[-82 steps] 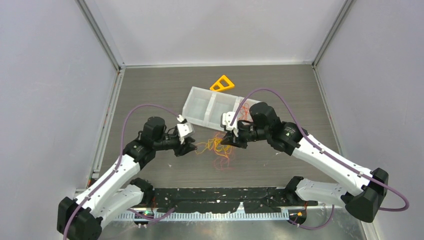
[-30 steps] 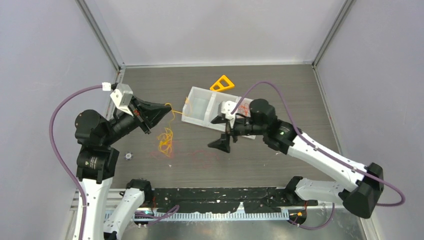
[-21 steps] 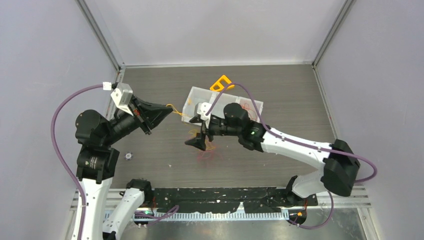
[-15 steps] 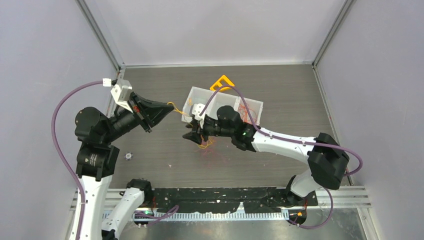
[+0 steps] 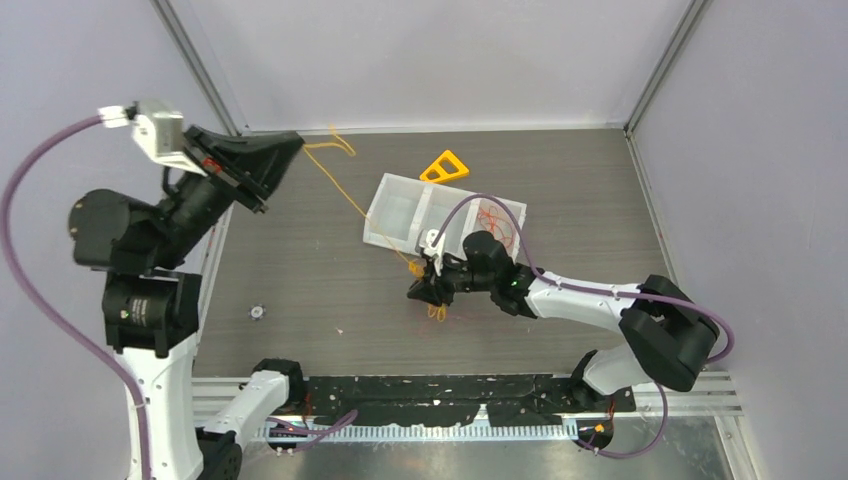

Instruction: Untangle the cables

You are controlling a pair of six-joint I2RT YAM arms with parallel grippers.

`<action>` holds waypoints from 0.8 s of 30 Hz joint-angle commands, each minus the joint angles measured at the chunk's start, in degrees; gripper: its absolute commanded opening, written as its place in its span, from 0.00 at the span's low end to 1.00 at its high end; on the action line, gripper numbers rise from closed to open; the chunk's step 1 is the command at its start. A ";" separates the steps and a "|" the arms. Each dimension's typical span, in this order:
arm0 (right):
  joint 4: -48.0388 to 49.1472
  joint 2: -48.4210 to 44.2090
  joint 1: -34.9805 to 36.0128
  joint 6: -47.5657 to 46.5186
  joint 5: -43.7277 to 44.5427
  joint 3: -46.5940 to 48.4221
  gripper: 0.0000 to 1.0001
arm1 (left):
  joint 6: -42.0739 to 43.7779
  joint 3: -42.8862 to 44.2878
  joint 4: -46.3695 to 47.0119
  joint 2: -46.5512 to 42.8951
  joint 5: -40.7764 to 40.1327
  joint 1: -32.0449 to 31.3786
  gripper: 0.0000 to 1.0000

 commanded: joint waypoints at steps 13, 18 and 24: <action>-10.60 -4.00 -7.70 0.76 -6.26 -9.31 0.05 | 16.01 29.81 -6.54 5.58 -40.69 3.80 0.00; -12.57 -2.22 -9.81 1.86 -7.42 -8.42 0.06 | 22.43 36.80 -5.29 8.18 -46.32 3.78 0.00; -16.41 -4.49 -9.83 -0.37 -7.95 -5.13 0.05 | 17.60 20.99 -17.12 3.71 -34.54 3.76 0.00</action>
